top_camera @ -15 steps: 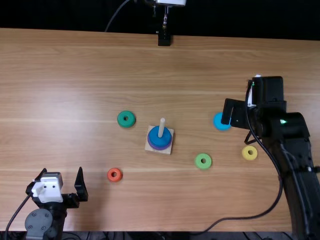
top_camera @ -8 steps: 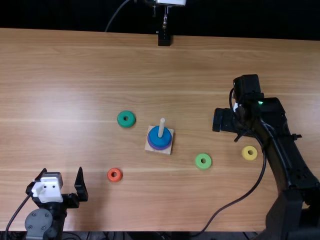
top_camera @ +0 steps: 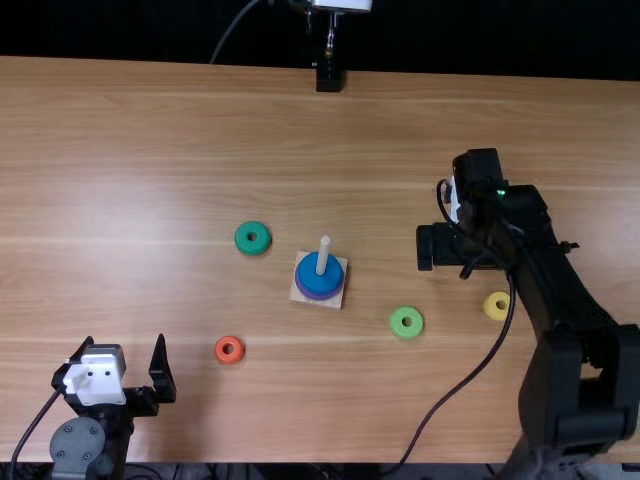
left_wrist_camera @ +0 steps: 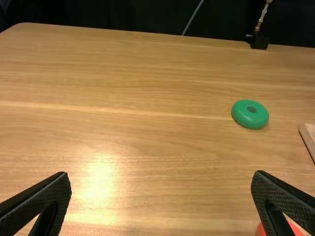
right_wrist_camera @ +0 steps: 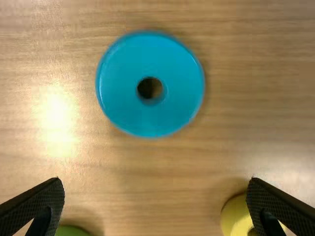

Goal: Build the Hanoi tower: stack the rings onto the peg from bottom to top in this color order: purple, dark blue, light blue, dark green, light green, yellow, orange.

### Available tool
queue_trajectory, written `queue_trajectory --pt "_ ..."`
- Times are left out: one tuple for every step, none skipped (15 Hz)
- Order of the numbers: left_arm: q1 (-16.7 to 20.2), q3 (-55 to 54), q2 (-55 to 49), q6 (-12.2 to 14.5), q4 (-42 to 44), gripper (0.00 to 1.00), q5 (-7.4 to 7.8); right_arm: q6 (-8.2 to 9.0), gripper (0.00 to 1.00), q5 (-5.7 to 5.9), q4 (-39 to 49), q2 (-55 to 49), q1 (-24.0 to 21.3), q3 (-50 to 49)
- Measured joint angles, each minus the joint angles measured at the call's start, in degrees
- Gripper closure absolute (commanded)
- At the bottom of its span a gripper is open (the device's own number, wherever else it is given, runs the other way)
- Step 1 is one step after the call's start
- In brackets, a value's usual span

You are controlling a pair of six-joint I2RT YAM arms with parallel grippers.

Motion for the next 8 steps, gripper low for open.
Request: queue_trajectory --pt "0.0 0.0 0.0 0.0 0.0 0.0 0.02 -0.22 0.0 -0.11 0.0 0.6 0.0 0.5" --pt "0.0 0.0 0.0 0.0 0.0 0.0 0.0 -0.44 0.0 -0.22 -0.2 0.9 0.0 1.0" --pt "0.0 0.0 0.0 0.0 0.0 0.0 0.0 -0.48 0.0 -0.24 -0.2 1.1 0.0 1.7" --pt "0.0 0.0 0.0 0.0 0.0 0.0 0.02 -0.61 0.0 -0.28 0.0 1.9 0.0 3.3" --pt "0.0 0.0 0.0 0.0 0.0 0.0 0.0 -0.66 0.0 -0.28 0.3 3.1 0.0 4.5" --pt "0.0 0.0 0.0 0.0 0.0 0.0 0.02 -0.66 0.0 -0.28 0.4 4.3 0.0 5.2" --pt "0.0 0.0 0.0 0.0 0.0 0.0 0.0 -0.66 0.0 -0.37 0.5 5.3 0.0 5.3" --pt "0.0 0.0 0.0 0.0 0.0 0.0 0.0 -0.66 0.0 -0.42 0.3 6.2 0.0 5.3"
